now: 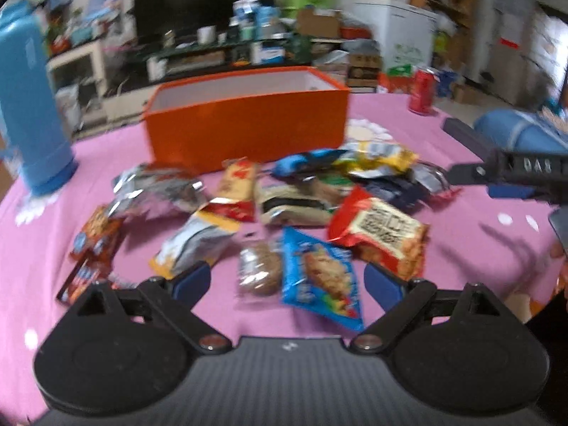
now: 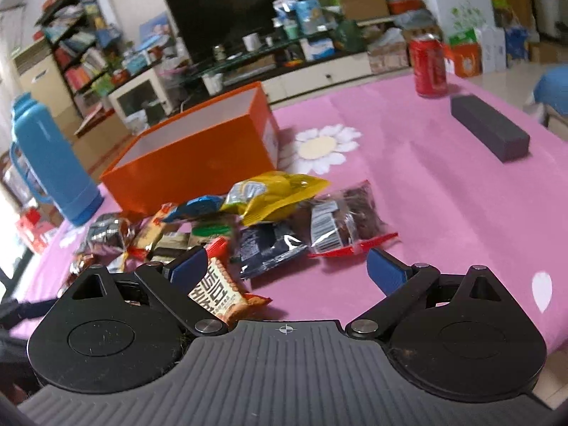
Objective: Organize snacks
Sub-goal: 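Grasp the brown pastry bag with the right gripper while the left grasps the blue cookie packet, then lower both packets into the orange box and open both grippers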
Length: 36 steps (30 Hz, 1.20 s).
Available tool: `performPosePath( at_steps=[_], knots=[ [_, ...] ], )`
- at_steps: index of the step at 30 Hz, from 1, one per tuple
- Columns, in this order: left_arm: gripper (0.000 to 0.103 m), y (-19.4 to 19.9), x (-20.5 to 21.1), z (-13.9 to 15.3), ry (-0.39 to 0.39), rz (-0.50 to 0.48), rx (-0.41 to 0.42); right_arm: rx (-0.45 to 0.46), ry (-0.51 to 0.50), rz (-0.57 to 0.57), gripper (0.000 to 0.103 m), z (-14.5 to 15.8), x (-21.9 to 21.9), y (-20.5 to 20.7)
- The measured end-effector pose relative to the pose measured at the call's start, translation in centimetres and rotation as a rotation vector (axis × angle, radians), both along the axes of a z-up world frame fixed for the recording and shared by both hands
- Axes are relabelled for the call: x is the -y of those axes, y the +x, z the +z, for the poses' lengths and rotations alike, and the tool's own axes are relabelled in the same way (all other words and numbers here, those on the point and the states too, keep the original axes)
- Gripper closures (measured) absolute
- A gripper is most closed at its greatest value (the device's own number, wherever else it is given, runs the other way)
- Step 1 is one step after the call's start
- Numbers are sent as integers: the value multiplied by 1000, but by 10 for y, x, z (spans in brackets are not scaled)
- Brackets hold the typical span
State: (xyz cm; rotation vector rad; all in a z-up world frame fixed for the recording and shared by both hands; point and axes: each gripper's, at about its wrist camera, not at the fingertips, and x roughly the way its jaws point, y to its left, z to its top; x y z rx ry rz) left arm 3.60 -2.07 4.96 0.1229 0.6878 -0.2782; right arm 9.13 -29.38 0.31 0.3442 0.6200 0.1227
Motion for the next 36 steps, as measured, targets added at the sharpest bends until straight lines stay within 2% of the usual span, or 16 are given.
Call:
performPosePath(
  at_steps=[2,5,9,11,14,17,21,24,26,27,28,29,32,36],
  knots=[
    [12,3,14,-3,47,-31,16,6,16,34,16,0,-1,0],
    [15,9,31,-9,103,-83,30,-2,-35,159,16,-1,-21,0],
    [29,19,39,-23,151,-97,11,-25,-37,256,19,-7,-39,8],
    [30,22,38,-28,156,-90,0,-11,-42,239,22,-4,-39,11],
    [26,26,35,-32,150,-88,-12,25,-136,130,19,6,-29,16],
    [25,28,36,-36,157,-95,-8,-31,-232,69,19,5,-19,38],
    [26,25,37,-37,174,-117,5,-113,-314,106,21,-5,-16,79],
    [26,24,34,-37,153,-132,5,-171,-268,118,37,-19,-7,105],
    [27,24,33,-38,142,-137,5,-193,-224,114,41,-29,-2,115],
    [35,23,34,-39,144,-140,7,-192,-204,102,44,-31,0,115],
    [42,23,36,-40,149,-146,10,-189,-190,94,56,-31,3,115],
    [46,22,38,-40,151,-157,7,-189,-196,85,61,-32,5,114],
    [49,18,43,-41,179,-172,-3,-195,-197,67,61,-37,11,113],
    [49,6,33,-41,150,-182,-67,-201,-195,43,61,-38,15,102]
  ],
)
